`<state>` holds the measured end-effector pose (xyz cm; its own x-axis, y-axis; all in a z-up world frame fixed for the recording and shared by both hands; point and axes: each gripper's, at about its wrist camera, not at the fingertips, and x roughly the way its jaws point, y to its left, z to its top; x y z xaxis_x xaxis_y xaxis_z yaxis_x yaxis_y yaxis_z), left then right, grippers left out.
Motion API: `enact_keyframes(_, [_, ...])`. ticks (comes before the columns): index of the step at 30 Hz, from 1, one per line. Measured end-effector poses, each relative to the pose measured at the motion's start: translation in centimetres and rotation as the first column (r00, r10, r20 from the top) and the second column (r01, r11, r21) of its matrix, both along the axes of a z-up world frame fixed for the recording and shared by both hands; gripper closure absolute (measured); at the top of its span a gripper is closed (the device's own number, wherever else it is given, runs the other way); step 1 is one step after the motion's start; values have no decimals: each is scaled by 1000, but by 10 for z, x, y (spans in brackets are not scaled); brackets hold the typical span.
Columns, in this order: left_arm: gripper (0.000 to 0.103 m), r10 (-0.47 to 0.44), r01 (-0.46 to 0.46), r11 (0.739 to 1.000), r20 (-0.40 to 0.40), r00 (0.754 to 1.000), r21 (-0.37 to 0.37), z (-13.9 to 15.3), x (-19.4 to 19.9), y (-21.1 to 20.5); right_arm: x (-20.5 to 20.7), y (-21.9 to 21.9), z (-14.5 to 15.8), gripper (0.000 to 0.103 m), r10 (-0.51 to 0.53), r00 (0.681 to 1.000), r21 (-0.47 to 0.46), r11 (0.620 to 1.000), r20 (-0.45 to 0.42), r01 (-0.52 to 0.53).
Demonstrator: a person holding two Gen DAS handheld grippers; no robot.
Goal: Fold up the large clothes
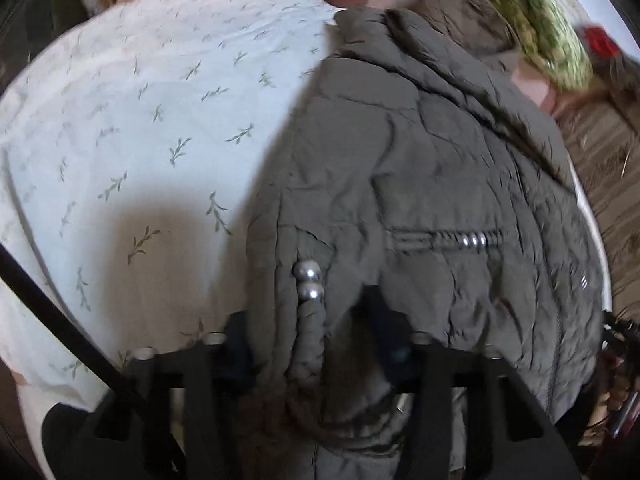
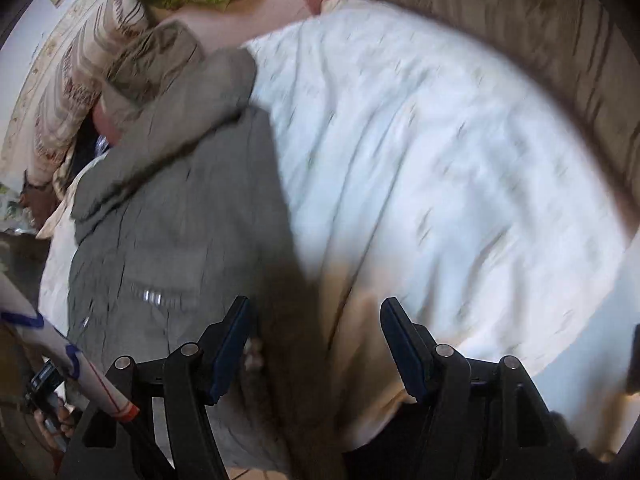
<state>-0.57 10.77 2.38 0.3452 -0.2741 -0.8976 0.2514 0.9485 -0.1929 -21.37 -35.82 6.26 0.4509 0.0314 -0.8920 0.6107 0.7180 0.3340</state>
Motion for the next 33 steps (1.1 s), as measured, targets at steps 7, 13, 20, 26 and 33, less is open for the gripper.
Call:
enact_keyframes(7, [84, 3, -3, 1000, 0, 1000, -5, 22, -22, -6, 6, 23, -15, 82, 76, 996, 35, 996, 46, -78])
enact_keyframes(13, [76, -16, 5, 989, 76, 997, 147, 24, -48, -21, -5, -16, -13, 80, -13, 997, 62, 998, 70, 8])
enact_keyframes(20, [56, 32, -77, 983, 259, 965, 168, 85, -57, -12, -26, -5, 24, 68, -67, 992, -61, 995, 105, 74])
enact_keyframes(26, [29, 40, -128, 975, 432, 901, 179, 141, -53, -15, -36, 20, 89, 50, -1, 977, -184, 982, 215, 42])
enact_keyframes(33, [26, -2, -101, 977, 480, 878, 189, 154, -30, -40, 10, 74, 147, 40, 202, 932, -240, 962, 299, -132])
